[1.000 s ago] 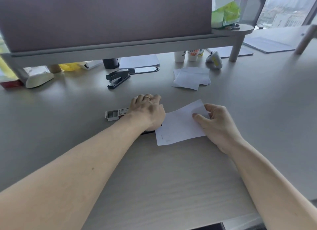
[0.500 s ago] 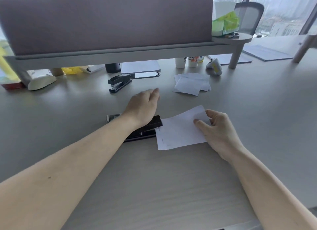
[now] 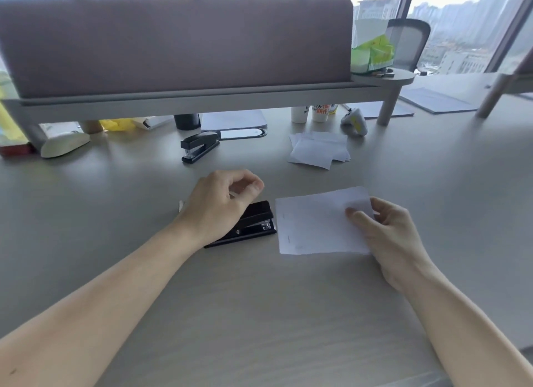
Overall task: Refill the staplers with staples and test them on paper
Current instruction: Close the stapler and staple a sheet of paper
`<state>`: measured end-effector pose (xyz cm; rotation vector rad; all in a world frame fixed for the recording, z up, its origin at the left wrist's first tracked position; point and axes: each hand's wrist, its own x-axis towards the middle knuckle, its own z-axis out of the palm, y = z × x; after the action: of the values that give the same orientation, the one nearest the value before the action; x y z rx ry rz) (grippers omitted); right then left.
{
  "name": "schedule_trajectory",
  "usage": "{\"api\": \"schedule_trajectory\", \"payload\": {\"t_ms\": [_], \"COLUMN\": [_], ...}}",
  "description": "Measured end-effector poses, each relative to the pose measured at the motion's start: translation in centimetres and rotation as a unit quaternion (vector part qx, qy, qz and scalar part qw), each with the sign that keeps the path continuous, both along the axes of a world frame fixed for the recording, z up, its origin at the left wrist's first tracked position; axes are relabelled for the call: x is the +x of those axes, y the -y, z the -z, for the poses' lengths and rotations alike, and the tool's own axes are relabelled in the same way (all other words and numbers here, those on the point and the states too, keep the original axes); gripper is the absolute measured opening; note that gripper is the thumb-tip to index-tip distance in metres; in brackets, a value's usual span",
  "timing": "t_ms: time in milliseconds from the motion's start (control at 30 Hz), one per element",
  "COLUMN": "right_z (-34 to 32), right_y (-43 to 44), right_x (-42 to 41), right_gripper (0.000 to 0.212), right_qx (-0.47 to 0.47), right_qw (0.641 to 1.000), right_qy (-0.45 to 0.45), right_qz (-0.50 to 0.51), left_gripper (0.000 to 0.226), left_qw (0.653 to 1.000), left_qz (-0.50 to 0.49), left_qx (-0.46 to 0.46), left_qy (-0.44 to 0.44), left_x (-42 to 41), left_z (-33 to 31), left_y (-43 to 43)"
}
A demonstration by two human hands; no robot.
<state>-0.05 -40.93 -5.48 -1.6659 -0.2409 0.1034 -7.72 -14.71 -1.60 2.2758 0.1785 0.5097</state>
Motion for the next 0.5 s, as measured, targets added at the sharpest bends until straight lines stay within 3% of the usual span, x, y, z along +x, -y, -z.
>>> {"api": "schedule_trajectory", "payload": {"t_ms": [67, 200, 400, 500], "right_z": [-0.1, -0.4, -1.1, -2.1], "right_y": [0.9, 2.1, 4.9, 6.9], "right_x": [-1.0, -2.9, -5.1, -5.8], "right_gripper": [0.025, 0.026, 0.012, 0.04], "right_qx": [0.033, 0.078, 0.103, 0.017], "right_qw": [0.999, 0.995, 0.988, 0.986], "right_qy": [0.003, 0.017, -0.009, 0.053], "right_qz": [0.018, 0.059, 0.112, 0.159], "left_gripper": [0.017, 0.021, 0.013, 0.013], "left_qw": [1.0, 0.994, 0.994, 0.99], "left_qz": [-0.012, 0.061, 0.106, 0.141], "left_qx": [-0.019, -0.042, -0.024, 0.022], "left_qy": [-0.003, -0.075, -0.012, -0.02], "left_x": [-0.1, -0.3, -0.1, -0.6], "left_z": [-0.9, -1.6, -2.3, -3.2], "left_y": [1.1, 4.6, 8.0, 9.1]}}
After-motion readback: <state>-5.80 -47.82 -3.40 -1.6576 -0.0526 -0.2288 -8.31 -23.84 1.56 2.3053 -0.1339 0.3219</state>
